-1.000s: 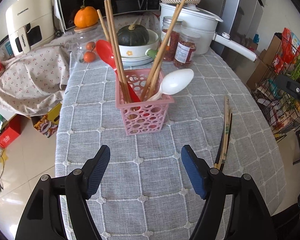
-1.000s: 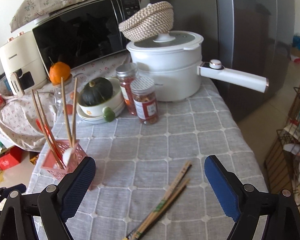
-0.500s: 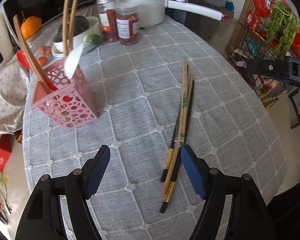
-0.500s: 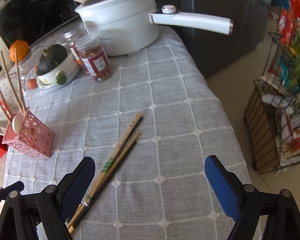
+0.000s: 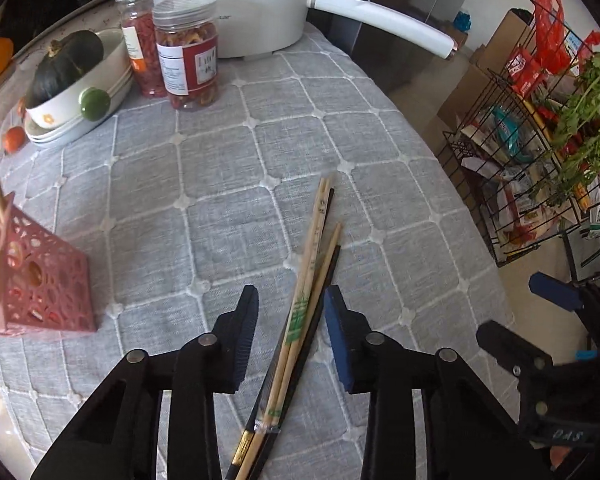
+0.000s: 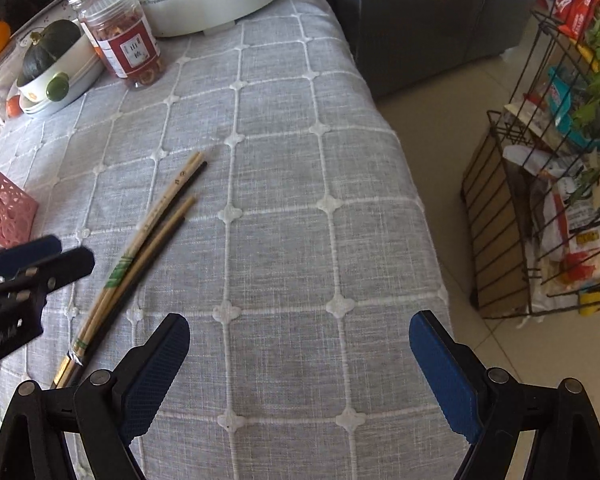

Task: Organize utensils
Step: 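Move the left tool back to the chopstick pile and grasp a wrapped chopstick pair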

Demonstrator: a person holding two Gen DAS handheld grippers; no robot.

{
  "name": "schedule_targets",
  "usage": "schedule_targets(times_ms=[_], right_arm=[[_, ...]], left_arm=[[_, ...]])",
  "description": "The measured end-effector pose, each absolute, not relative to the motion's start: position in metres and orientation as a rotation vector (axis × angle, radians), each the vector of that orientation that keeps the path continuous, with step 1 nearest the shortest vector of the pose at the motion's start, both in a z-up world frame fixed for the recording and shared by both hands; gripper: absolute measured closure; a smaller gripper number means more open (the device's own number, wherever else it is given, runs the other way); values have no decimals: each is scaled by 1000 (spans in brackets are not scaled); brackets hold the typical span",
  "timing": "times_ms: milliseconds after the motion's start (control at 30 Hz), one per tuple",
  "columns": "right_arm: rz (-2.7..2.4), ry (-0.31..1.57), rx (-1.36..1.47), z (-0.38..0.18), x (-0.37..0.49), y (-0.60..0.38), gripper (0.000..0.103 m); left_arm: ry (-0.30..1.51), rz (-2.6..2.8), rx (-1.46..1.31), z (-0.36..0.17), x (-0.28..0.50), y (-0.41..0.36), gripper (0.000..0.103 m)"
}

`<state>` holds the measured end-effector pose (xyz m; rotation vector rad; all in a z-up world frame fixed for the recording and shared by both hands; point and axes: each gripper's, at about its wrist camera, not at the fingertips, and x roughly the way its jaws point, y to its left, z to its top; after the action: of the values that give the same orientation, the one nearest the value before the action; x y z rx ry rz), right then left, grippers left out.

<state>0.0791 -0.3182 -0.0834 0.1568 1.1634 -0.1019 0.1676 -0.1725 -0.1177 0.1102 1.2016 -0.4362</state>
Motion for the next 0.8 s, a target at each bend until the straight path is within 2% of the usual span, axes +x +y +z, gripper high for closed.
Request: schedule_targets(times_ms=[133, 500, 533, 800], right_arm=[[-103, 1179, 166, -84, 78, -324, 10], [-77, 1186, 219, -83, 81, -331, 10], [-73, 1188, 222, -84, 81, -330, 10], [-59, 1194, 214, -84, 89, -319, 10]], left_arm=[[1249, -430, 89, -134, 190, -189, 85], [1234, -393, 86, -149, 207, -205, 93], [1232, -400, 78, -147, 206, -204, 98], [1175, -401, 118, -124, 181, -175, 99]])
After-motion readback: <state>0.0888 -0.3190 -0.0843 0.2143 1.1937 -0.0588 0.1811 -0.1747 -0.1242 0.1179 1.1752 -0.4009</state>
